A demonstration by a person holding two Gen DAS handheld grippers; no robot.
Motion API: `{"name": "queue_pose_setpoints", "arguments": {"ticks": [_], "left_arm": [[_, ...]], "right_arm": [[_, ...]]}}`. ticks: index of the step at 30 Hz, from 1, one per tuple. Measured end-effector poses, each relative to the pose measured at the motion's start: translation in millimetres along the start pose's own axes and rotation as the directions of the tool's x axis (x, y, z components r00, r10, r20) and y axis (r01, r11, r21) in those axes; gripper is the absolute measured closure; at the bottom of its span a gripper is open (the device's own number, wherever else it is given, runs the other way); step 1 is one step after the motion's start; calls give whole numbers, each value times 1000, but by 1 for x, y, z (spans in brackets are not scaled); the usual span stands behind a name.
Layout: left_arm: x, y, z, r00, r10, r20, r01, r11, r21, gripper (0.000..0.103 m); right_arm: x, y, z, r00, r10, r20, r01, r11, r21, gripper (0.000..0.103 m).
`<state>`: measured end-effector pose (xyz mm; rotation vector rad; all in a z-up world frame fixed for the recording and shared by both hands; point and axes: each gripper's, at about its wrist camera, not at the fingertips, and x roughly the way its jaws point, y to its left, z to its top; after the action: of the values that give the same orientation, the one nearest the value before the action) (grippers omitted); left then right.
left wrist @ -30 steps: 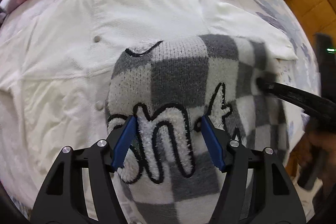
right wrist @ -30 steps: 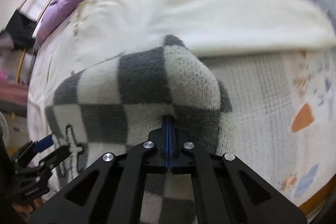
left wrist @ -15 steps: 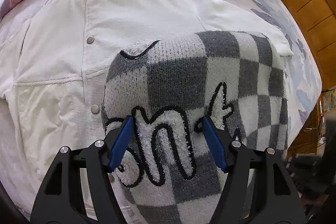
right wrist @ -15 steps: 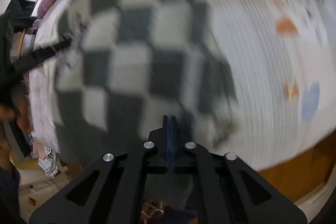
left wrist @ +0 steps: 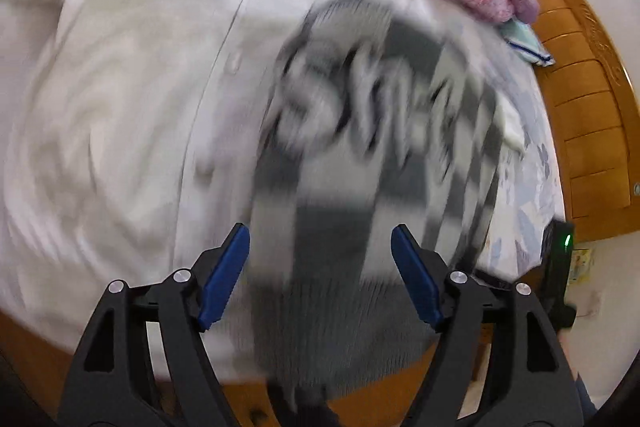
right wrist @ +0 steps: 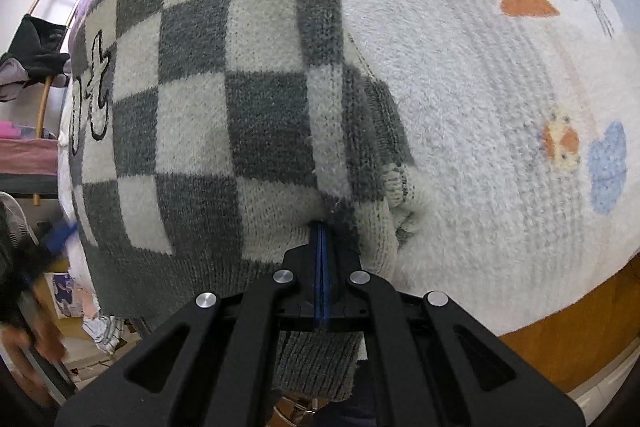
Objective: Fold large clothes
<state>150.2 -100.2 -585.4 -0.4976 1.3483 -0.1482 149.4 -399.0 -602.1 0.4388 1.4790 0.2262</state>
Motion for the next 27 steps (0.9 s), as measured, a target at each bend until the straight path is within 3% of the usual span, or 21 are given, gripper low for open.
{"name": "queue_pose_setpoints", "arguments": {"ticks": [3,5,9,11,13,14,15,17,19,20,22,25,27], "left_arm": [[17,10,-26,997,-34,-74,28,996,-82,29],[28,6,-36,997,-21,-74,16,997,-70,27],[64,10,-38,985,-72,-156,47,987,-157,16],[76,11,-41,984,-66,-163,41,987,-156,15],[79,11,-40,986,-69,-150,44,985,-165,16],[79,11,-40,986,-73,-147,48,984,-170,23],[77,9,-38,986,-85,-142,61,985,-163,31],[71,6,-38,985,-92,-147,69,986,-152,56],[64,6,-36,981,-119,-152,90,979,-185,70],[59,6,-33,976,-151,-159,116,971,-208,73],[47,5,-26,967,-192,-165,154,963,-219,74],[33,2,-15,956,-239,-169,194,950,-245,74],[24,-1,-12,947,-273,-167,222,937,-270,74]], "right_arm": [[0,-8,-2,999,29,13,-29,1000,5,103],[-8,-19,-8,999,40,22,-40,999,3,103],[-19,-33,-17,997,65,49,-66,998,17,103],[-24,-42,-24,992,98,78,-101,994,48,103],[-28,-51,-32,983,145,114,-156,983,97,103],[-32,-57,-37,974,177,140,-194,973,125,103],[-36,-62,-43,965,208,162,-232,962,145,99],[-45,-71,-57,945,252,209,-292,937,192,93],[-54,-77,-71,925,287,250,-344,911,227,63],[-60,-81,-81,912,300,281,-372,892,255,55],[-69,-87,-96,911,264,318,-363,877,313,32],[-75,-102,-125,897,237,373,-391,819,419,23],[-63,-116,-143,876,295,381,-466,719,515,22]]}}
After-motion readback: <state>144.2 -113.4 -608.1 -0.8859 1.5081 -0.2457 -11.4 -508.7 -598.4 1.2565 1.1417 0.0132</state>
